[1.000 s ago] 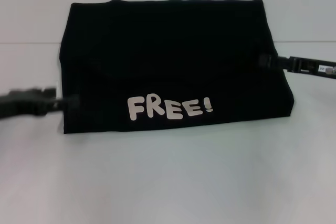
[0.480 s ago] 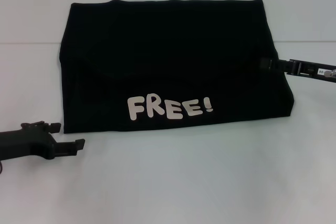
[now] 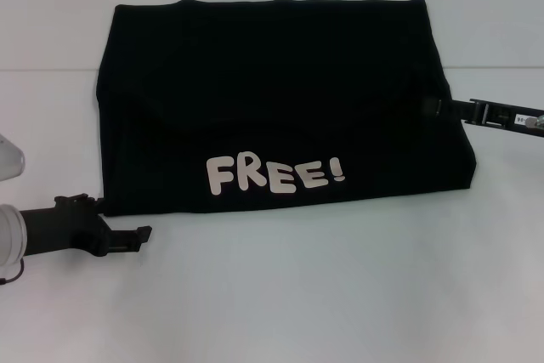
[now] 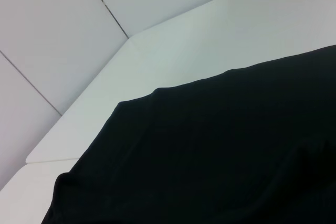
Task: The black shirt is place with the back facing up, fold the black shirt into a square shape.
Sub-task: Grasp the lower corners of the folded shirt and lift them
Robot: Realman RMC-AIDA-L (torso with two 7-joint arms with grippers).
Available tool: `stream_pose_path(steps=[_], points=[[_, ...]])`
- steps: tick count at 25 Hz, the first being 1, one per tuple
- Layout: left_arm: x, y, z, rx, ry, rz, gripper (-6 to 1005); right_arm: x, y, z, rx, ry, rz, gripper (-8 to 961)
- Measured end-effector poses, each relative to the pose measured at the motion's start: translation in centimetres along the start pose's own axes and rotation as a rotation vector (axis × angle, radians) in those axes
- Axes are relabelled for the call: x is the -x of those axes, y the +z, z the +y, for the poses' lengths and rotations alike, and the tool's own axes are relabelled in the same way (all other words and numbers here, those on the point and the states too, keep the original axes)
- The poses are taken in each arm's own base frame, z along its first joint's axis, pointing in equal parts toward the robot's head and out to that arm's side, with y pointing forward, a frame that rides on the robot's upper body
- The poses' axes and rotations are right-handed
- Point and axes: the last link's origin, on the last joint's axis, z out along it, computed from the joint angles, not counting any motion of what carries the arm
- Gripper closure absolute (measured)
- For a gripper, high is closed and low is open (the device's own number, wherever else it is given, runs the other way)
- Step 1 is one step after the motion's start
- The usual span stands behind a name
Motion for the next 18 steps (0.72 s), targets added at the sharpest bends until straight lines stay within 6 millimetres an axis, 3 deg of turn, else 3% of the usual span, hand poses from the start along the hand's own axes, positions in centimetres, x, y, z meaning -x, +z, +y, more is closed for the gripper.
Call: stream_pose_path(steps=[18], points=[[-0.41,-0.29,-0.30,-0.006,-0.011,0.019,238,-0.22,-0.10,-0.13,-0.003,0.005,0.003,344]])
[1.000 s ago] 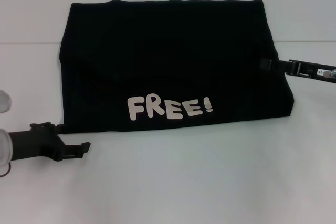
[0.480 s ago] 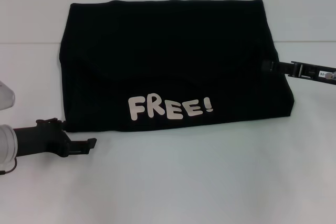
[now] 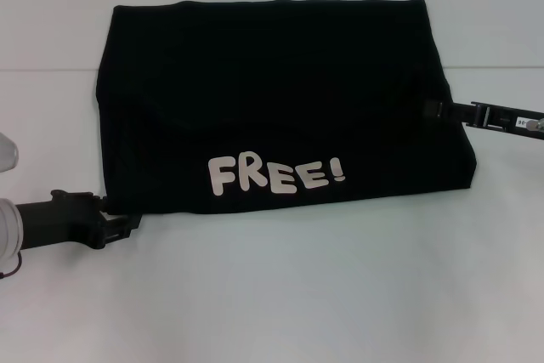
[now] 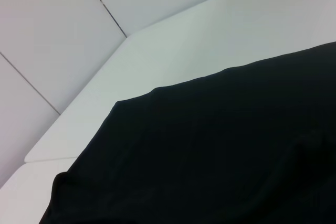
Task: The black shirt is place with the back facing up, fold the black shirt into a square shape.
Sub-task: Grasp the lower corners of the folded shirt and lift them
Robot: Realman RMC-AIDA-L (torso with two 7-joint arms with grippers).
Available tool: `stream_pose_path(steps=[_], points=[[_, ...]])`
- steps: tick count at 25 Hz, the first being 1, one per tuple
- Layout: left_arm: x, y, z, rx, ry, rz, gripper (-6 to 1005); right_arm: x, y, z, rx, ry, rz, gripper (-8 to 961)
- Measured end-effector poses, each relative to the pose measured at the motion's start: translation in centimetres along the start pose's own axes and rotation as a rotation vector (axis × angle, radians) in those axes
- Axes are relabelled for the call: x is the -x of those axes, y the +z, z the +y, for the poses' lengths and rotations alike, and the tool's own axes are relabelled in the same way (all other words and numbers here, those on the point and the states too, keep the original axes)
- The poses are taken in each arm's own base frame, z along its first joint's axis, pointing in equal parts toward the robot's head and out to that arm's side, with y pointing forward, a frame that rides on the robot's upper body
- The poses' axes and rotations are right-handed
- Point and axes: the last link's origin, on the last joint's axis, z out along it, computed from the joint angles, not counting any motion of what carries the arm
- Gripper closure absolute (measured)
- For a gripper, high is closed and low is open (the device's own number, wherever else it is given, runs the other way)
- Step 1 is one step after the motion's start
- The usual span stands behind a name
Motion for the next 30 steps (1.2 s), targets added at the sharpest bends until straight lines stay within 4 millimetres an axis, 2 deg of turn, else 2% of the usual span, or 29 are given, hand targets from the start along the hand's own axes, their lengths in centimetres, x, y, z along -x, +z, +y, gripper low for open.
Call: stream_pose_path(steps=[1,6,9,15,23,26,30], points=[[0.0,0.0,0.0,0.000,0.000,0.000,241,0.0,0.0,0.0,0.000,0.000,0.001,344],[-0.3,0.0,-0.1,-0.001,0.006,0.002,509,-0.2,0.0,-0.1,-0.003,-0.002,0.009,344],[-0.4,0.0,-0.1,0.000,0.010,0.003,752,-0.4,-0.2,-0.3,-0.008,0.000,0.010,343],[-0.5,0.0,-0.2,-0.001,0.015,0.002,948,-0.3,-1.1,-1.1,-0.032,0.005,0.012,339],[-0.6,-0.1,-0.3,0.000,0.020,-0.001,976,-0.4,-2.7,-3.5,-0.164,0.049,0.145,333],[-0.7,0.0,-0.3,-0.001,0.022,0.001,986,-0.8,-2.0,-3.6,-0.197,0.033,0.171,331],[-0.8,0.0,-0.3,0.000,0.025,0.001,986,-1.3,-0.2,-2.8,-0.221,-0.013,0.194,335]])
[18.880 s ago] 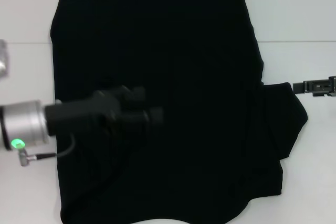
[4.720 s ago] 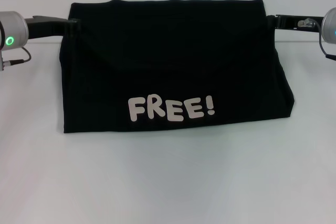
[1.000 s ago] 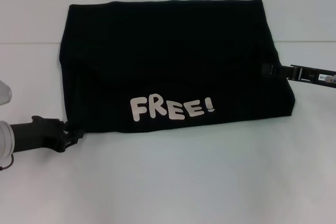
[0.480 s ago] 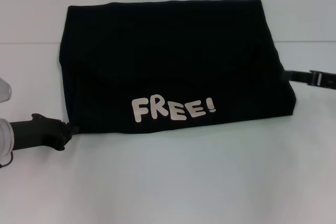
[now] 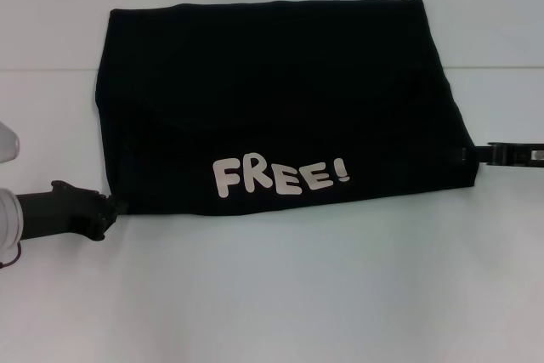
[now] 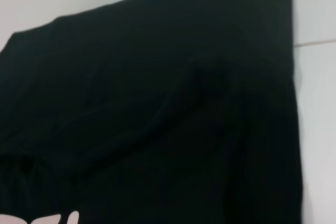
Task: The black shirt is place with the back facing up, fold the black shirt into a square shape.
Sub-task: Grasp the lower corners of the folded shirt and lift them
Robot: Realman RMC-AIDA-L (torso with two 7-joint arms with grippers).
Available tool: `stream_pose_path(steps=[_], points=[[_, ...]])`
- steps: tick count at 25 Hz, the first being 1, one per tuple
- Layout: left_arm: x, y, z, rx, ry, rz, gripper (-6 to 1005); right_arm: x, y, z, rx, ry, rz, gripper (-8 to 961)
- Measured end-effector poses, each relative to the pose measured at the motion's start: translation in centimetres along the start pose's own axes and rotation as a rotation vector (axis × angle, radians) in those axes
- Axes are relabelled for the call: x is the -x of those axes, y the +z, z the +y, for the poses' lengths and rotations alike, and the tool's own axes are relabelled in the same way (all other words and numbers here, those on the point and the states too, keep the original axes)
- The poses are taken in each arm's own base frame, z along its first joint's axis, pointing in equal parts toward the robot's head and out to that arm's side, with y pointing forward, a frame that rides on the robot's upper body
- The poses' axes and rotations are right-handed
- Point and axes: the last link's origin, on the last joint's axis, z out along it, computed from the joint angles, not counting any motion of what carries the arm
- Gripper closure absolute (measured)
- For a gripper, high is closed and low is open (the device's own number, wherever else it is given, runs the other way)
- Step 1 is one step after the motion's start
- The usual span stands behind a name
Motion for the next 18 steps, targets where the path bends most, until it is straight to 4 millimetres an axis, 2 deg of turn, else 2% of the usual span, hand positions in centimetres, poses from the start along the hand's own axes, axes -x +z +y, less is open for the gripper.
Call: stream_pose_path(steps=[8,18], points=[[-0.4,0.1,-0.2,0.001,0.008,0.002,986,-0.6,2.2,2.6,0.034,-0.037,0.044,363],[-0.5,0.1,-0.2,0.001,0.010,0.001,987,-0.8,2.3,2.1,0.015,-0.014,0.034,403]])
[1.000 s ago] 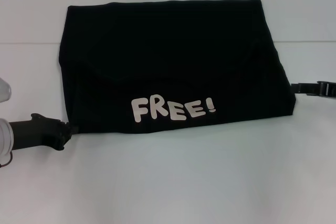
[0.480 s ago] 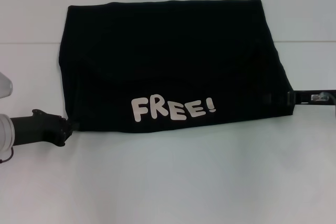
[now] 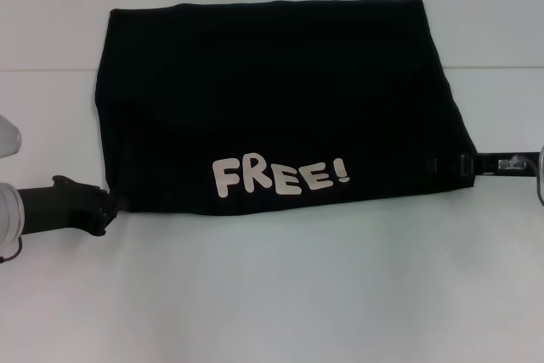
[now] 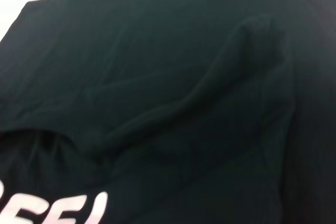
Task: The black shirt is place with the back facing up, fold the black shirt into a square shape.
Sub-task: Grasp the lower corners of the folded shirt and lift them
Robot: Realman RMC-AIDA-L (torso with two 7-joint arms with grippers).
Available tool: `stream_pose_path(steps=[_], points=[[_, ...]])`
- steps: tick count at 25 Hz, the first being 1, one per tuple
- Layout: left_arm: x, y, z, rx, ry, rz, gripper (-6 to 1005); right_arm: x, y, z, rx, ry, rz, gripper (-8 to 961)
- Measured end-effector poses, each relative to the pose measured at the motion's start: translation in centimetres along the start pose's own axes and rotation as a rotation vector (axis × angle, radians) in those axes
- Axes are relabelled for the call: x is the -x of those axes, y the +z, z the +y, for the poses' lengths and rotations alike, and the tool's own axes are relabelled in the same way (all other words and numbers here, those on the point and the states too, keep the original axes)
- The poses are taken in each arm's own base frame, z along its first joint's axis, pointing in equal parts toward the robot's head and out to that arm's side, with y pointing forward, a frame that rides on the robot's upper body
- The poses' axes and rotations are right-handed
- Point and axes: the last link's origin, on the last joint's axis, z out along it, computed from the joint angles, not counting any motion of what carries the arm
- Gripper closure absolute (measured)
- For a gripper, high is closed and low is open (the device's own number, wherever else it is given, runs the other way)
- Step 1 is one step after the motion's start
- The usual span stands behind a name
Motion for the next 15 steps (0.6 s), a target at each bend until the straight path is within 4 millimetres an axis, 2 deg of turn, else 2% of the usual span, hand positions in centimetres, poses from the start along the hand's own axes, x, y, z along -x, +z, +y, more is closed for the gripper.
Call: stream_pose_path(steps=[6,14,15], points=[[0.0,0.0,0.0,0.000,0.000,-0.002,987,0.3,-0.1,-0.4,-0.024,-0.002,-0.015,427],[0.1,0.0,0.0,0.000,0.000,-0.002,986,-0.2,0.7,0.9,0.008,-0.041,0.029,426],[0.1,0.0,0.0,0.000,0.000,-0.002,986,-0.3,0.7,1.0,0.012,-0.047,0.038,463]])
